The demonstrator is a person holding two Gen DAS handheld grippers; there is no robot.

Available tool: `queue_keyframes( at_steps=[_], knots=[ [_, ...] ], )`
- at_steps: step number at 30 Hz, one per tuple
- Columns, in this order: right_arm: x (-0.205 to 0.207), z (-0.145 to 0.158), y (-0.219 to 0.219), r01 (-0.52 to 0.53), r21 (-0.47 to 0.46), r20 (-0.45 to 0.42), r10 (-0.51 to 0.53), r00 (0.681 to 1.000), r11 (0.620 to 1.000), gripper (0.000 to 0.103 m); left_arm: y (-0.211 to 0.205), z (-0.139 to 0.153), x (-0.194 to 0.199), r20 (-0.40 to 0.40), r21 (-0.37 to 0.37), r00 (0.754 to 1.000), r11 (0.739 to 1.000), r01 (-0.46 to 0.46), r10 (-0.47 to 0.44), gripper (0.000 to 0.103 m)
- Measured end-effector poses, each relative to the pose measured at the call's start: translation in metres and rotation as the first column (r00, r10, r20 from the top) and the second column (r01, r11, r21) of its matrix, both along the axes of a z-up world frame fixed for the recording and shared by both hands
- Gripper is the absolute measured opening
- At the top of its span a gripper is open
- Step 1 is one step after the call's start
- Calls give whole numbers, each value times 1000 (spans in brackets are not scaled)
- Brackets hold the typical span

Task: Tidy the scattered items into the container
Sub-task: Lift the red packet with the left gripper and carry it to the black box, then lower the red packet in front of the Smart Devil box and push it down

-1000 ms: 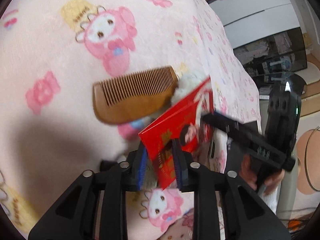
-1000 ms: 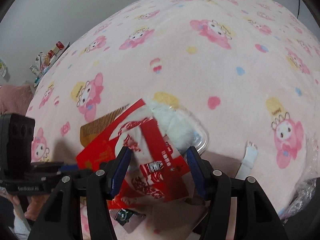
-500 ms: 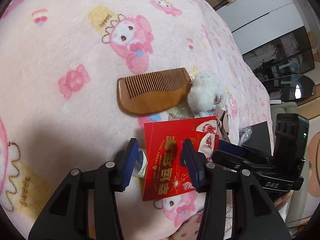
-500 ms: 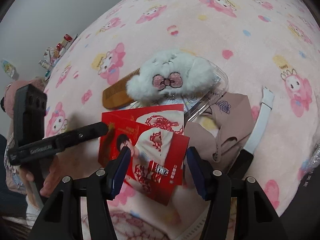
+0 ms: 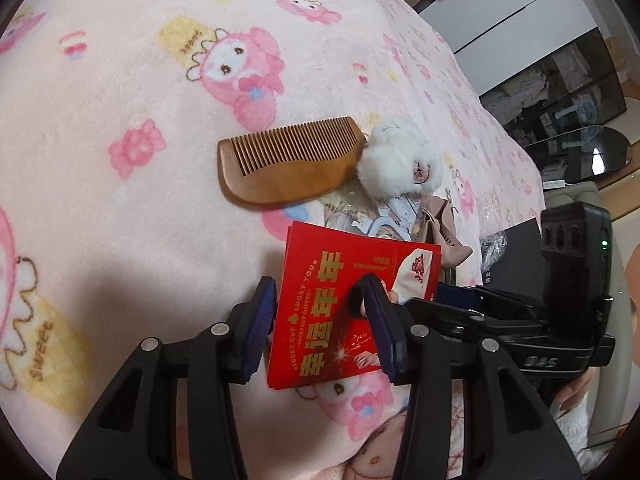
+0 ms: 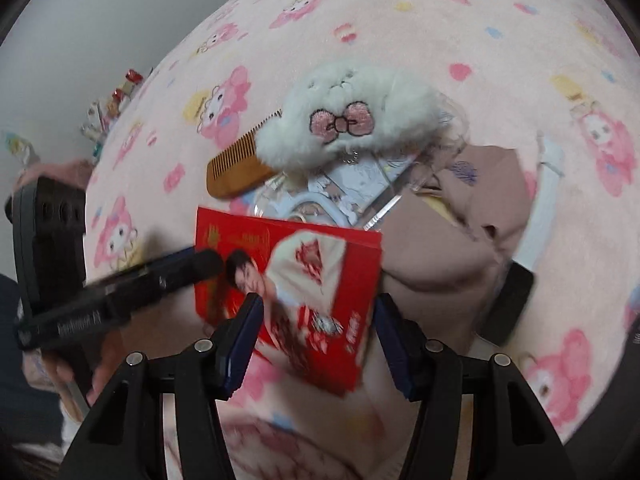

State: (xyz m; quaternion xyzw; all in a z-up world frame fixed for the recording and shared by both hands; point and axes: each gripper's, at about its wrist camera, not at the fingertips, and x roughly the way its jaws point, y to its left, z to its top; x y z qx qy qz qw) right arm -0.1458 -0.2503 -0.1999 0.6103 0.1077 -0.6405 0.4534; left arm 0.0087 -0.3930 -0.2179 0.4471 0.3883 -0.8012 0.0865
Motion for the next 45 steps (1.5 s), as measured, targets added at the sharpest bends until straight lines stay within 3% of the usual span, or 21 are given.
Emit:
queue_keyframes(
  at_steps=[3, 6, 12, 15, 20, 26, 30, 34, 37, 39, 42, 45],
  knots=[
    [6, -3, -4, -7, 22, -23, 8, 1000, 1000, 52, 5, 9, 1, 8, -20, 1000, 1000, 4, -3, 45],
    [7, 13, 5, 26, -24, -4, -26, 1000, 999, 49, 14, 27, 0, 18, -66, 999, 997, 28, -27, 44],
    [17, 68, 36, 98, -106, -98, -109, 989, 990, 48, 46, 80, 1, -6, -175, 997, 982, 75, -78, 36],
    [24, 95, 66, 131, -135, -143, -151, 978, 982, 48, 67, 108, 0, -52, -181, 992, 978, 105, -116, 35],
    [30, 141, 128, 209, -173, -212, -244, 946, 962, 48, 126, 151, -23, -130, -196, 960, 956, 219, -247, 35],
    [14, 185, 247, 362, -202, -291, -408, 865, 910, 49, 228, 164, -84, -151, -182, 896, 903, 390, -417, 35],
    [-8, 179, 319, 460, -168, -299, -490, 819, 872, 49, 292, 147, -127, -97, -157, 860, 862, 483, -500, 35],
    [-36, 142, 369, 524, -113, -234, -535, 812, 844, 49, 342, 116, -163, 31, -156, 837, 824, 544, -547, 35],
    [-49, 111, 385, 554, -89, -164, -561, 811, 828, 49, 364, 92, -175, 146, -180, 820, 800, 573, -554, 35],
    [-53, 101, 384, 539, -69, -142, -543, 828, 840, 49, 371, 77, -180, 215, -170, 810, 796, 581, -546, 36],
    [-64, 79, 384, 546, -31, -60, -546, 835, 837, 49, 372, 63, -183, 270, -157, 795, 789, 593, -544, 37],
    [-63, 66, 380, 521, 5, -31, -520, 854, 854, 50, 372, 56, -185, 329, -154, 768, 771, 618, -550, 41]
  ],
)
